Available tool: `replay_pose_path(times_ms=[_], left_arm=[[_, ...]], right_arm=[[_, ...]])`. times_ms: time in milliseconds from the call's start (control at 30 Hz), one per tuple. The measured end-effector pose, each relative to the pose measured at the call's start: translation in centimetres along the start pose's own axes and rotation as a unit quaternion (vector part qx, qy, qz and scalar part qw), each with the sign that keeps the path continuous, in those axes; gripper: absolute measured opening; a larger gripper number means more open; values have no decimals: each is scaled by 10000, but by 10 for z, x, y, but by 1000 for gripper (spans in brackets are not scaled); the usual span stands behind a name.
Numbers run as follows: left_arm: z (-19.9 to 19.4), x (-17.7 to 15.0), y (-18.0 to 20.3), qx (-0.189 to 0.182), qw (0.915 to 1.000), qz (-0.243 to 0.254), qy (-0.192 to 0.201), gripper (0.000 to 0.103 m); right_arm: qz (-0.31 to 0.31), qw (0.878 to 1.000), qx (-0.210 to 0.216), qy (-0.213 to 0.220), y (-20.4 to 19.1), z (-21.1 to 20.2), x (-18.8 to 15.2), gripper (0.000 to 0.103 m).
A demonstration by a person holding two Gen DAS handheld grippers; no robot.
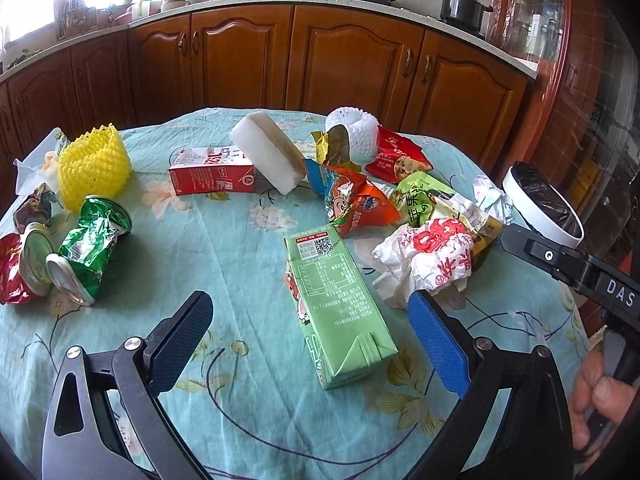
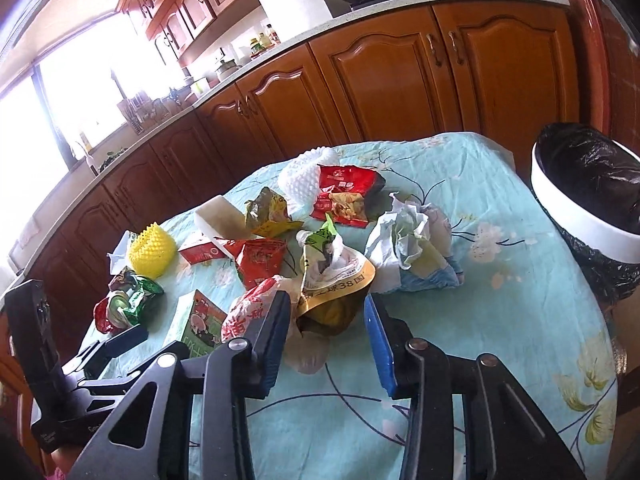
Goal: Collect trash
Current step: 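Grasp the green juice carton with the left tool while the right tool grasps the crumpled white-red bag, then carry both items over the black-lined bin and open both tools to drop them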
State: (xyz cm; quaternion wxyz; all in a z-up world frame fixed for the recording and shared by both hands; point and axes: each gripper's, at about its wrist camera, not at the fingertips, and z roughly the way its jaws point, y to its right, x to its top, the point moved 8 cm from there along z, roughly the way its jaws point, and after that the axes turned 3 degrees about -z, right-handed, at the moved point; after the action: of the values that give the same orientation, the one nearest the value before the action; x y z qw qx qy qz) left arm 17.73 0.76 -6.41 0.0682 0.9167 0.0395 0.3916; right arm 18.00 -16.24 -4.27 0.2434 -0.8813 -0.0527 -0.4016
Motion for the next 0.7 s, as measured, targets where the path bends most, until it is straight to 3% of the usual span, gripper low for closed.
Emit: replay_pose_path(times_ms=[100,200,300,367,433,467,700], left_arm=[[3,1,1,-66,10000,10,-36,98],[8,1,0,-8,9999,109,-69,88],[14,-1,-4,-163,9996,45,-209,69],[18,-4,-7,-255,9991,-24,-326,42],[19,-6,-9,-355,9986,-72,-387,34],[18,-6,-10,-379,9985,-87,-381,32],[-8,5,-6,-512,9986,-39,-83,31]], right_arm=[[-236,9993,276,-86,-24,7,-3,39],[-434,9984,296,-204,-38,22,-5,39],[-368,9978,345,-425,-37,40,-10,37],[-334,9975,440,-435,-37,42,-11,29],[-351,9974,510,-371,-38,39,-10,17],[-327,9973,565,-350,-39,36,-9,12],[-283,9973,678,-75,-42,11,-3,12]])
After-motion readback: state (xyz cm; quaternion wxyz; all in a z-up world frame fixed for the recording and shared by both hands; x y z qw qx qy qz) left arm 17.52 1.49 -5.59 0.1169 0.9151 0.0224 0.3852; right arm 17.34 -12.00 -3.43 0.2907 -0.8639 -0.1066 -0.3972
